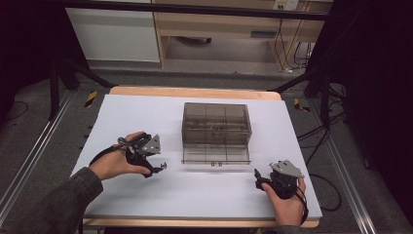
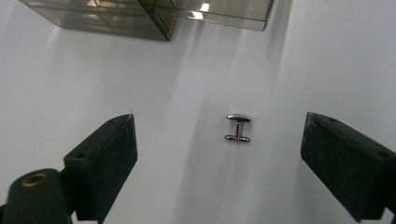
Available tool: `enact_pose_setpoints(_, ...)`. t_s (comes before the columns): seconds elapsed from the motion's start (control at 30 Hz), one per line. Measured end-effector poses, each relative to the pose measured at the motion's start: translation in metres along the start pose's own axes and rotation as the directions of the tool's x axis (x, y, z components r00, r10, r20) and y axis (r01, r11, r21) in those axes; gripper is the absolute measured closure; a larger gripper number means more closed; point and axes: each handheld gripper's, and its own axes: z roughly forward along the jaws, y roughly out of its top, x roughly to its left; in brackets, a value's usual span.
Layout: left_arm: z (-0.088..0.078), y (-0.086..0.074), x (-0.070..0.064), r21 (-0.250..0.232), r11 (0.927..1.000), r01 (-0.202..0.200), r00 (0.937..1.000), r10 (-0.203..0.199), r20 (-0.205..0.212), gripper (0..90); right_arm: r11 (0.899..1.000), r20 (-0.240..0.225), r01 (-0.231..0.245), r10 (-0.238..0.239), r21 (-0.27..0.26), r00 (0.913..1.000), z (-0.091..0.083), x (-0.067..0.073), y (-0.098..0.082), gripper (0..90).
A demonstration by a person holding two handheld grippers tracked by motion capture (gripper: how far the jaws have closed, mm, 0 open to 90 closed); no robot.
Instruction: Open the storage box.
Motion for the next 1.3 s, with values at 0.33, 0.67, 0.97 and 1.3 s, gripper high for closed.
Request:
enact_pose_setpoints(0.33, 0.003, -0.003, -0.003, 0.035, 0.9990, -0.026, 0.9984, 0.024, 0.050, 17.6, 1.000, 0.014, -0.025, 0.025, 0.006, 0.9996, 0.001, 0.000, -0.001, 9.5)
enact_pose_setpoints(0.67, 0.009, -0.003, -0.005, 0.056, 0.9967, -0.058, 0.9945, 0.053, 0.090, 33.2, 1.000, 0.010, -0.023, 0.023, 0.019, 0.9997, 0.003, -0.002, -0.002, 11.0)
enact_pose_setpoints(0.97, 0.025, 0.000, -0.001, 0.085, 0.9962, -0.021, 0.9941, 0.012, 0.108, 47.1, 0.999, 0.000, -0.024, 0.024, 0.036, 0.9997, 0.004, -0.002, -0.003, 11.4)
enact_pose_setpoints(1.3, 0.034, 0.001, 0.007, 0.115, 0.9933, 0.007, 0.9908, -0.022, 0.134, 62.4, 0.999, -0.015, -0.023, 0.024, 0.044, 0.9996, 0.006, -0.002, -0.004, 11.8)
